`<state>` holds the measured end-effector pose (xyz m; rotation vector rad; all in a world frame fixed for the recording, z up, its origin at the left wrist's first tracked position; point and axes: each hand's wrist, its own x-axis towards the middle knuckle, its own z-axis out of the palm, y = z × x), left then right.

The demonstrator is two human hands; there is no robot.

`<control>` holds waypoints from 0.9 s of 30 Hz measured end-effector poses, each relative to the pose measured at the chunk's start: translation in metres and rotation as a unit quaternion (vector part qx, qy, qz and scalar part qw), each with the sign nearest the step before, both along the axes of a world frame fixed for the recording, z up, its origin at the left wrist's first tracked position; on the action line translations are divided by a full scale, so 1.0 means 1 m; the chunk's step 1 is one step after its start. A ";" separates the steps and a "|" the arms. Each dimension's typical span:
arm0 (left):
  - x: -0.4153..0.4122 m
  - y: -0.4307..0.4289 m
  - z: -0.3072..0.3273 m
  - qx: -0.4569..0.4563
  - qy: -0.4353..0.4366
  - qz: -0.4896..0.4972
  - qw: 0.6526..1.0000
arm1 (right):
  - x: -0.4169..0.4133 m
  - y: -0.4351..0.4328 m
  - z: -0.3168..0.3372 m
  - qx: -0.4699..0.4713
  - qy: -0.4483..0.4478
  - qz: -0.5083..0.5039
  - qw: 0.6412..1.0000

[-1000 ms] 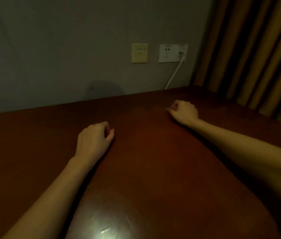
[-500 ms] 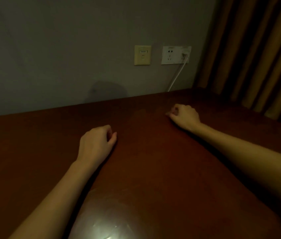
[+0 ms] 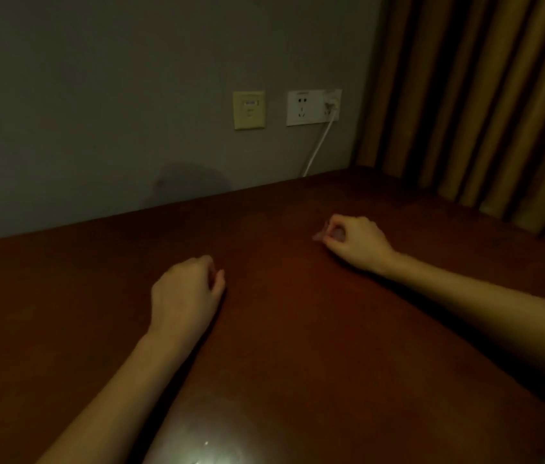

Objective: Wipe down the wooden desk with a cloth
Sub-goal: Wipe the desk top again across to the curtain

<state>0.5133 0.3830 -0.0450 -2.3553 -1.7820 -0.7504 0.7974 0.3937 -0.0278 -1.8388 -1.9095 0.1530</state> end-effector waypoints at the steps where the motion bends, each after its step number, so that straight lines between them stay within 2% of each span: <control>1: 0.012 -0.009 0.000 0.005 0.009 -0.019 1.000 | 0.003 0.018 -0.001 -0.002 -0.011 -0.056 0.998; 3: 0.031 -0.024 0.000 0.010 0.017 -0.055 0.998 | -0.012 0.042 -0.006 0.016 -0.045 -0.113 0.992; 5: 0.037 -0.028 -0.001 0.008 0.019 -0.066 0.998 | -0.045 0.039 -0.006 0.026 -0.055 -0.101 0.993; 8: 0.033 -0.028 -0.003 0.002 0.001 -0.056 0.998 | -0.084 -0.010 -0.010 0.041 -0.052 0.045 0.997; 10: 0.032 -0.029 -0.003 0.008 -0.002 -0.052 0.999 | -0.086 -0.066 -0.008 0.034 -0.038 0.170 0.984; 12: 0.033 -0.029 -0.003 0.011 -0.001 -0.053 0.999 | -0.066 -0.098 -0.006 0.011 -0.012 0.219 0.976; 14: 0.033 -0.029 -0.004 0.007 -0.010 -0.059 0.998 | -0.033 -0.088 -0.002 0.000 -0.011 0.160 0.987; 18: 0.033 -0.031 -0.002 0.003 -0.012 -0.052 0.999 | 0.011 -0.004 0.002 -0.022 -0.019 -0.055 0.998; 21: 0.031 -0.033 -0.003 -0.005 -0.021 -0.045 0.999 | -0.015 0.032 -0.003 0.007 -0.040 -0.110 0.993; 24: 0.030 -0.032 -0.002 -0.005 -0.023 -0.026 0.999 | -0.068 0.005 -0.005 0.013 -0.037 0.001 0.999; 27: 0.032 -0.031 -0.003 0.003 -0.023 -0.019 1.000 | -0.080 -0.086 -0.002 0.021 -0.042 0.204 0.978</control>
